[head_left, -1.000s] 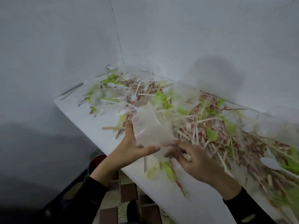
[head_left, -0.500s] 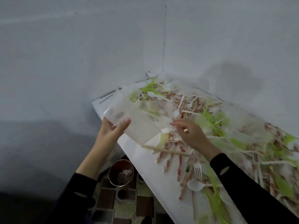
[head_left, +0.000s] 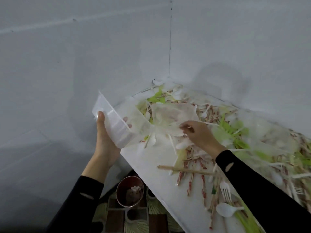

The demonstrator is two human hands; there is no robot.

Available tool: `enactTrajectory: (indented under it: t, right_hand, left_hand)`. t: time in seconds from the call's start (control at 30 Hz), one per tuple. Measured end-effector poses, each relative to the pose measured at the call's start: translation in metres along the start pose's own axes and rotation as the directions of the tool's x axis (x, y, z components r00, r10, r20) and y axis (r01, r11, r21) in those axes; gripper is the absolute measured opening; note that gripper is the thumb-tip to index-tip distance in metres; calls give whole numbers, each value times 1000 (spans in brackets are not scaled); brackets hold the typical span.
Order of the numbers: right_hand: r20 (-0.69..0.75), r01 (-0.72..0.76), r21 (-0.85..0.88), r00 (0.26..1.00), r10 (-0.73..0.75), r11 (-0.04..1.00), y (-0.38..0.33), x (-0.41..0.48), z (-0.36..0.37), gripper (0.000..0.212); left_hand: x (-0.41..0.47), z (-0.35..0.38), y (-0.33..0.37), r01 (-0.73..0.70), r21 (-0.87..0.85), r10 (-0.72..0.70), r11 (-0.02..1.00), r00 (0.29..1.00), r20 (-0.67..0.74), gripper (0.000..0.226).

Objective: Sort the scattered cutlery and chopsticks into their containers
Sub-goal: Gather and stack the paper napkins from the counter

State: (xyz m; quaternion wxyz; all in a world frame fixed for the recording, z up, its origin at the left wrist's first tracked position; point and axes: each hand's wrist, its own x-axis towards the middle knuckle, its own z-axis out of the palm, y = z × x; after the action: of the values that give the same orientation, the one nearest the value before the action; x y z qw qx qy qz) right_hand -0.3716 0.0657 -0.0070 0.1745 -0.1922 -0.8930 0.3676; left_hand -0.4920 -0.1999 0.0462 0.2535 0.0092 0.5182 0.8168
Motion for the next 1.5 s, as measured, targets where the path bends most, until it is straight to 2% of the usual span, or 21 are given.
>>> enactTrajectory:
  t: [0.13,0.23,0.3,0.37,0.43,0.5,0.57,0.63,0.7,0.73,0.83,0.9,0.93,1.0,1.03,1.07,1.13,1.23,1.33,1.43,1.5]
  right_hand:
    - [-237,-32,203,968,81,979,-8,-13,-46,5]
    - [-388,88,338,920,53,937,-21,-26,-74,19]
    - [-357,147,326,934,-23,934,-27,-33,-86,21]
    - [-224,140,314,972,-70,939,-29,-38,-93,21]
    - [-126,108,280,989,-75,954,-27,-44,-98,24]
    - [-114,95,215,991,-71,972,-24,-52,-103,34]
    - [-94,74,154,994,-60,985,-19,-58,-109,41]
    - [-26,44,102,999,-42,994,-15,-64,-112,34]
    - [-23,-37,231,999,43,972,-9,-71,-116,27]
    - [-49,-77,298,994,95,952,-3,-73,-119,32]
    - [-175,-105,315,971,166,943,12,-85,-124,52]
    - [-170,-169,491,944,284,855,13,-90,-126,50]
    - [-127,-187,618,935,332,764,10,-91,-126,48]
    - [18,-222,839,924,383,497,10,-92,-129,42]
    - [72,-241,884,916,394,400,9,-93,-132,41]
    - [108,-271,892,905,412,361,10,-92,-135,42]
    - [100,-339,824,876,473,454,14,-87,-136,39]
    - [-78,-315,713,852,517,626,24,-75,-134,19]
    - [-192,-300,664,817,544,685,36,-62,-136,25]
    - [-260,-310,495,839,479,812,43,-47,-132,43]
    - [-278,-337,417,837,472,844,47,-36,-126,57]
  left_hand:
    - [21,18,-11,-20,-105,21,994,1000,14,74]
    - [35,32,-21,137,-22,-134,990,985,113,89]
    - [39,50,-30,278,132,-304,951,915,266,90]
    - [36,73,-38,398,184,-439,899,815,378,79]
    - [34,96,-45,441,164,-461,882,741,489,63]
    - [36,111,-51,449,164,-458,878,691,559,52]
    - [39,119,-59,485,171,-476,858,623,621,50]
    - [42,129,-71,499,176,-481,848,588,650,51]
    - [41,140,-81,548,190,-511,815,524,681,60]
    - [41,145,-86,575,198,-535,794,506,677,66]
    - [46,155,-99,602,218,-569,768,486,663,74]
    - [49,160,-106,613,199,-563,764,484,669,73]
    - [50,163,-108,624,192,-574,758,496,652,71]
    - [55,168,-112,643,160,-583,749,525,620,70]
    - [56,170,-113,626,161,-577,763,546,608,74]
    - [59,172,-115,603,174,-568,779,560,603,79]
    - [59,180,-118,532,201,-536,823,606,588,84]
    - [61,194,-117,338,228,-404,913,677,615,68]
    - [65,207,-112,259,191,-322,947,737,594,54]
    - [69,218,-115,191,259,-316,947,705,634,53]
    - [71,225,-120,156,302,-319,940,711,627,49]
